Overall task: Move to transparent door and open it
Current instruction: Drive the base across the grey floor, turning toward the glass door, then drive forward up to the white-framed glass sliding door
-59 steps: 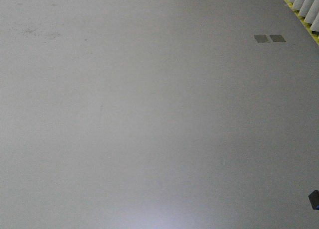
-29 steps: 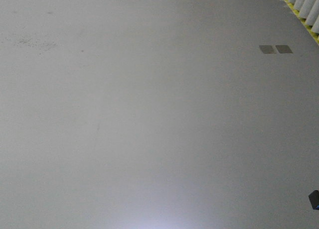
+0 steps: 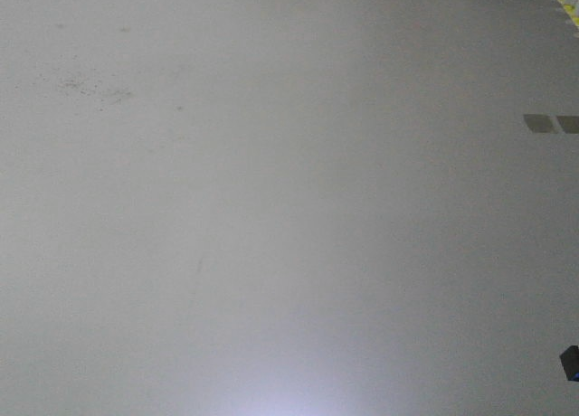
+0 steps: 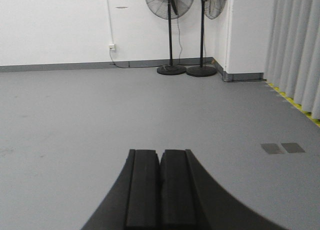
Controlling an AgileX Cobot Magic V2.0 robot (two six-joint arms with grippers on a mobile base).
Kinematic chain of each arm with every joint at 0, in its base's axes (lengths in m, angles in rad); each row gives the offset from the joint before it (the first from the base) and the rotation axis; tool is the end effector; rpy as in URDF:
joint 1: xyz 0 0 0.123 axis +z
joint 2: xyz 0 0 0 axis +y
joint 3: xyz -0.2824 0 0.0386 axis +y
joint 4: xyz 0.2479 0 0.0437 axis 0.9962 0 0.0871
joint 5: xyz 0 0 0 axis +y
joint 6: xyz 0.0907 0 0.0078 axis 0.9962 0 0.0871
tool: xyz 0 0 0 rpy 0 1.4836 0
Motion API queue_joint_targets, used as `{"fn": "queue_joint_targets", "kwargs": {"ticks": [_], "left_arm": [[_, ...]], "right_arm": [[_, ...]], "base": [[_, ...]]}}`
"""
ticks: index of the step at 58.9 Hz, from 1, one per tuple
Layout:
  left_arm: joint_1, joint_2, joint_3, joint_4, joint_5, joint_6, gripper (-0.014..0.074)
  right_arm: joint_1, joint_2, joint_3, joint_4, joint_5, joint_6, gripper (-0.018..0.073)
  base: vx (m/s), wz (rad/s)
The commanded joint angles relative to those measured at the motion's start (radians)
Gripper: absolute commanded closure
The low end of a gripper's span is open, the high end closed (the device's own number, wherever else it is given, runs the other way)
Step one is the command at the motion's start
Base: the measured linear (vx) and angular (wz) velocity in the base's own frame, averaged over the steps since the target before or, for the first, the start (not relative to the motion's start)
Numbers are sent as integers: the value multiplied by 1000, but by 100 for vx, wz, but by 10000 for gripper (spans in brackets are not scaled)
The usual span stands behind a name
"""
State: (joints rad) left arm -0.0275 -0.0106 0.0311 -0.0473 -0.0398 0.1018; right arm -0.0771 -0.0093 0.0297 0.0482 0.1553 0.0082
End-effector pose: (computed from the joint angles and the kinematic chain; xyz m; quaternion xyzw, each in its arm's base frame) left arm 0.0565 -0.0014 0.2068 0.0267 0.6680 0.0107 0.7436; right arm 0.0565 -0.0037 0.1894 0.0465 0.7362 -0.0044 0.6752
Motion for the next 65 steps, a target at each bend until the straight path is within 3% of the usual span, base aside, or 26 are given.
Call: {"fn": "queue_joint_targets", "kwargs": {"ticks": [1,38,65], "left_arm": [[-3,-15,16,-3,-76,-7,603],[-3,-15,16,-3,-76,-7,603],[-3,-15,16,-3,-76,-7,603]], "right_arm": [[-5,-17,4,-1,-84,-8,565],[-5,-17,4,-1,-84,-8,565],[-5,-17,4,-1,-84,-8,565]], "base": [[39,19],[40,22],[37,53]]}}
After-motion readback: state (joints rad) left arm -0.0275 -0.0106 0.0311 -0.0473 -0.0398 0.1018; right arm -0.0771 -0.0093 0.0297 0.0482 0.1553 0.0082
